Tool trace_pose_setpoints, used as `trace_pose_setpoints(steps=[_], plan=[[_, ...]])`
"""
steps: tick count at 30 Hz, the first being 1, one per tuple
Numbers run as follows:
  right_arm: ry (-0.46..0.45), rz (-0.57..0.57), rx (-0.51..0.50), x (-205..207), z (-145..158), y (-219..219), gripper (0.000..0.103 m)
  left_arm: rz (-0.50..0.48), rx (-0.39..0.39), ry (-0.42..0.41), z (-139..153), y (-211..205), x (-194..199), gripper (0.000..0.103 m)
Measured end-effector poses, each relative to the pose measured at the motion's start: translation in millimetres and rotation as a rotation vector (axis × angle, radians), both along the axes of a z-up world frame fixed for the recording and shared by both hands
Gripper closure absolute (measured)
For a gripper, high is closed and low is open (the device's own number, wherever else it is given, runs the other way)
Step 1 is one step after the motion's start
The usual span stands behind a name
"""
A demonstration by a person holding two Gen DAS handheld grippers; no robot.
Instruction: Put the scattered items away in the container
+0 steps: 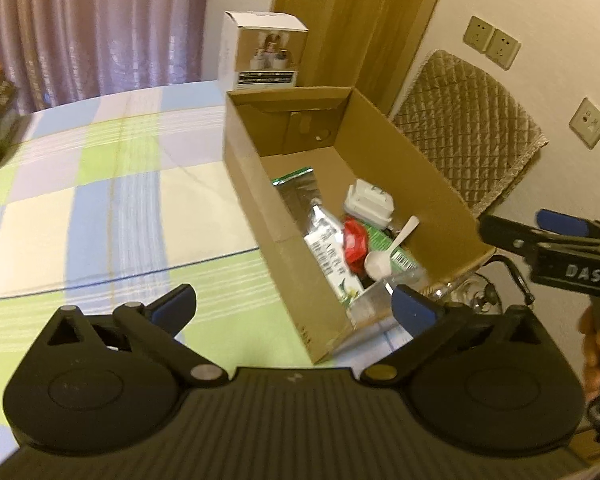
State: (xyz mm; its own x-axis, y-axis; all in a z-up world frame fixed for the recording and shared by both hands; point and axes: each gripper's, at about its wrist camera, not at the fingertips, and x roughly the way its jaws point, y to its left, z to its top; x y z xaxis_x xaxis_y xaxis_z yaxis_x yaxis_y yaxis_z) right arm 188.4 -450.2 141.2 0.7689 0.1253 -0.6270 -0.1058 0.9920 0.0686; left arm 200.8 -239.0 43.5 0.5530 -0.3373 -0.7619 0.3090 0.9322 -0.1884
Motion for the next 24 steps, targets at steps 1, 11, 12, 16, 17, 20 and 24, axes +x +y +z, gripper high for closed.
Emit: trace_pose_setpoints(steps=[1, 11, 12, 16, 17, 20, 24], plan=[[0.002, 0.002, -0.001, -5.5, 3.0, -0.2, 0.000, 0.010, 0.004, 0.001, 1.5, 1.3, -6.0, 0.001], [-0.012, 0.023, -0.020, -57.5, 41.9, 6.6, 0.000, 0.049, -0.008, 0.032, 24.6, -5.0, -61.5, 0.001], [-0.017, 0.020, -0.021, -62.6, 46.0, 7.1, 0.000, 0.051, -0.015, 0.031, 28.0, -6.4, -66.6, 0.001], [-0.022, 0.009, -0.036, -81.3, 61.2, 6.7, 0.000, 0.067, -0.021, 0.021, 44.3, -11.7, -86.3, 0.001], [-0.023, 0.008, -0.037, -85.9, 64.7, 6.1, 0.000, 0.069, -0.011, 0.017, 49.0, -13.6, -91.2, 0.001], [-0.032, 0.005, -0.041, -101.2, 75.4, 3.2, 0.000, 0.085, 0.032, -0.004, 61.6, -19.3, -105.4, 0.001], [-0.032, 0.000, -0.031, -118.0, 86.8, -1.1, 0.000, 0.087, 0.026, -0.023, 75.1, -21.8, -123.1, 0.001]])
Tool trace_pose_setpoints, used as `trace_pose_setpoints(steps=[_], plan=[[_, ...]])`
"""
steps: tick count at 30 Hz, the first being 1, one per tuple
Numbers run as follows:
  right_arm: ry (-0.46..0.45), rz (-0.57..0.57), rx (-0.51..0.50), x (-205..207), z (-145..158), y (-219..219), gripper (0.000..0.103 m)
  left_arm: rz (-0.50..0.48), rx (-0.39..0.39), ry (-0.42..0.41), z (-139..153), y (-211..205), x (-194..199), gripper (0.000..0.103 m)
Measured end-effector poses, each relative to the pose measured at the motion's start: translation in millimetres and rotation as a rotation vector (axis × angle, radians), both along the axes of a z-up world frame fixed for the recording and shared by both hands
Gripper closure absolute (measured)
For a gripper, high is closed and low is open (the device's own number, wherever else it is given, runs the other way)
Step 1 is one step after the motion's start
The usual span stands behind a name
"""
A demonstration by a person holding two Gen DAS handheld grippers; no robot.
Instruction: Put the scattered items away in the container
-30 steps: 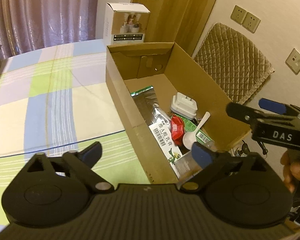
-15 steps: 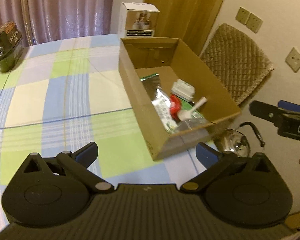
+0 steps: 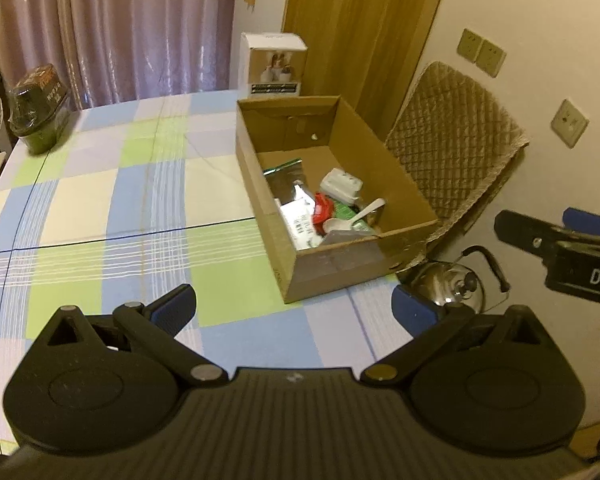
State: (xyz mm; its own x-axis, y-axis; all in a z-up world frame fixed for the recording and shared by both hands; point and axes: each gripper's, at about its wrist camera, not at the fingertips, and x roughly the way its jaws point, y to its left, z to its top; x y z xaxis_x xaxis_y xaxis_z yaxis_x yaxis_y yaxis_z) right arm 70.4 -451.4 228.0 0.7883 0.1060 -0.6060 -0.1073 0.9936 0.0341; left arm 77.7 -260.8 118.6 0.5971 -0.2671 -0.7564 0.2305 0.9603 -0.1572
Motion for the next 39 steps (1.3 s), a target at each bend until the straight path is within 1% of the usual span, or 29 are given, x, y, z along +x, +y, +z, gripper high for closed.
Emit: trace_pose_setpoints(steps=[3, 8, 15, 20, 30, 39], plan=[[0.001, 0.001, -0.003, -11.5, 8.1, -1.9, 0.000, -0.005, -0.017, -0.008, 8.4, -1.6, -11.7, 0.001], [0.015, 0.002, 0.007, -28.0, 16.4, -3.6, 0.000, 0.024, -0.039, -0.015, 15.1, -1.1, -27.6, 0.001], [0.043, 0.018, 0.013, -49.6, 18.4, -0.6, 0.000, 0.036, -0.027, -0.021, 18.3, 1.8, -45.6, 0.001], [0.056, 0.013, 0.027, -62.0, 17.4, 1.2, 0.000, 0.037, -0.037, -0.012, 20.3, 7.7, -52.0, 0.001], [0.055, 0.013, 0.022, -73.4, 18.3, 7.0, 0.000, 0.047, -0.042, -0.026, 21.1, 12.4, -58.6, 0.001], [0.060, 0.016, 0.019, -73.7, 18.4, 11.5, 0.000, 0.047, -0.054, -0.027, 19.5, 12.9, -60.1, 0.001]])
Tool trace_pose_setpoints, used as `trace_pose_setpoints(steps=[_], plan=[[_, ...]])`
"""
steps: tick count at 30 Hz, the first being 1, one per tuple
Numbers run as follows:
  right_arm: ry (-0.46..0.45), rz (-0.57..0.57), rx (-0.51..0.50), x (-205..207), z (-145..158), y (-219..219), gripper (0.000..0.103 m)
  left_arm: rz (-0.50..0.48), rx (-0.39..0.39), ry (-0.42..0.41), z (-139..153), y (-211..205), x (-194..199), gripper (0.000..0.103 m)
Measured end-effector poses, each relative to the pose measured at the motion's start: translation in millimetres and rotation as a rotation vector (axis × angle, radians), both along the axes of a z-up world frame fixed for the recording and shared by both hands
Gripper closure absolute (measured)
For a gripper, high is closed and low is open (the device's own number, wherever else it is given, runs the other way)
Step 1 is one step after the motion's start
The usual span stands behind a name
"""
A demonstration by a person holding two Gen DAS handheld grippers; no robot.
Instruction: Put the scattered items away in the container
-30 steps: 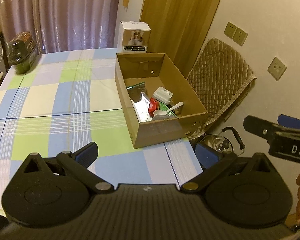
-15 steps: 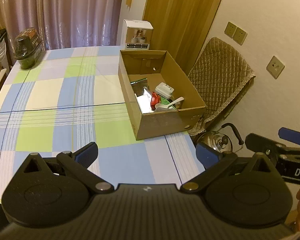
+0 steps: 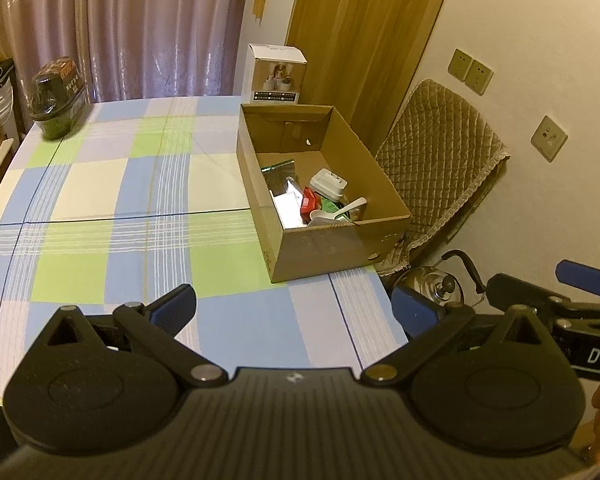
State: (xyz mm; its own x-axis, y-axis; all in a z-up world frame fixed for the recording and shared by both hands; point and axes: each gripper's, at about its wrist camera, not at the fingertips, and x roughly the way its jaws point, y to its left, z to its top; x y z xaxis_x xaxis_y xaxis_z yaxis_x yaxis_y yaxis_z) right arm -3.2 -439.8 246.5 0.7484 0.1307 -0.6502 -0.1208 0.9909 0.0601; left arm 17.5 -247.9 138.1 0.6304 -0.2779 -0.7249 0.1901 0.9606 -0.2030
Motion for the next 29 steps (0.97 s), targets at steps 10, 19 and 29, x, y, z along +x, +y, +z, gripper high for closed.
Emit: trace_pose_setpoints(steps=[10, 19, 29], plan=[[0.012, 0.014, 0.001, 4.1, -5.0, 6.5, 0.000, 0.011, -0.003, 0.004, -3.3, 4.1, 2.3, 0.001], [0.014, 0.010, -0.003, 5.7, -7.9, 6.8, 0.000, 0.013, -0.003, 0.007, -6.8, 5.7, 3.5, 0.001], [0.019, 0.009, -0.003, 6.4, -10.8, 8.1, 0.000, -0.004, -0.022, 0.011, -11.3, 5.0, 4.1, 0.001]])
